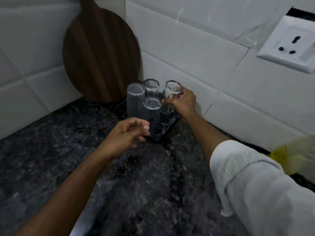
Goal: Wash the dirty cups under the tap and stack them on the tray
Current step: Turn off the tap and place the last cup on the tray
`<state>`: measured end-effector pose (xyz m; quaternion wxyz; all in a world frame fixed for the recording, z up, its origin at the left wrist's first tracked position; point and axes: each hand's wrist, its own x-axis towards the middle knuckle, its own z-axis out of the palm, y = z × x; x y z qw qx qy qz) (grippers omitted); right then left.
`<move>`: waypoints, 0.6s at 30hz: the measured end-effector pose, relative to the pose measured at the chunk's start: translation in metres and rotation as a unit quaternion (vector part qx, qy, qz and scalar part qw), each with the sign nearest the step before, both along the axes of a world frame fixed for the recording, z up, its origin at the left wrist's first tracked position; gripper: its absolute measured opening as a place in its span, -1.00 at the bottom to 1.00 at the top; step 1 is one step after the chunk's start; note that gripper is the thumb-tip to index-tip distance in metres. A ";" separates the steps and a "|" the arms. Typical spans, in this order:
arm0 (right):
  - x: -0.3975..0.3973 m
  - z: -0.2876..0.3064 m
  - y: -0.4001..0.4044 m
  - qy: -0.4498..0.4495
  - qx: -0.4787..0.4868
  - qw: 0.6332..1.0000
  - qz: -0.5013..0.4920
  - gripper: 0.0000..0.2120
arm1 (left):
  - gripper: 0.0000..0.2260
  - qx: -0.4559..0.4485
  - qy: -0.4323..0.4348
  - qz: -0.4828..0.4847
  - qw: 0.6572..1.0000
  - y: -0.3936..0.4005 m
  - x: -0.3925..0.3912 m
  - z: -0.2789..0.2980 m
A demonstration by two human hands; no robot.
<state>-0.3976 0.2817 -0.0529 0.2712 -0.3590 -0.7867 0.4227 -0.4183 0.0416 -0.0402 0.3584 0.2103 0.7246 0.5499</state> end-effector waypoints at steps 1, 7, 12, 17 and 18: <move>-0.004 0.000 0.001 -0.004 0.000 1.000 0.004 -0.44 | -0.89 -0.001 0.000 -0.001 1.000 0.001 -0.003 -0.002; -0.011 -0.007 0.008 -0.034 0.007 0.999 0.032 -0.51 | -0.90 0.004 0.004 -0.009 1.000 0.006 -0.009 -0.006; -0.009 -0.014 0.010 -0.029 0.002 0.998 0.050 -0.49 | -0.88 0.010 0.007 -0.021 1.000 0.008 -0.007 -0.008; -0.008 -0.016 0.010 -0.034 -0.012 0.997 0.062 -0.40 | -0.88 0.010 0.008 -0.022 1.000 0.011 -0.002 -0.005; -0.008 -0.017 0.011 -0.040 -0.019 0.997 0.069 -0.39 | -0.88 0.011 0.008 -0.023 1.000 0.012 -0.001 -0.004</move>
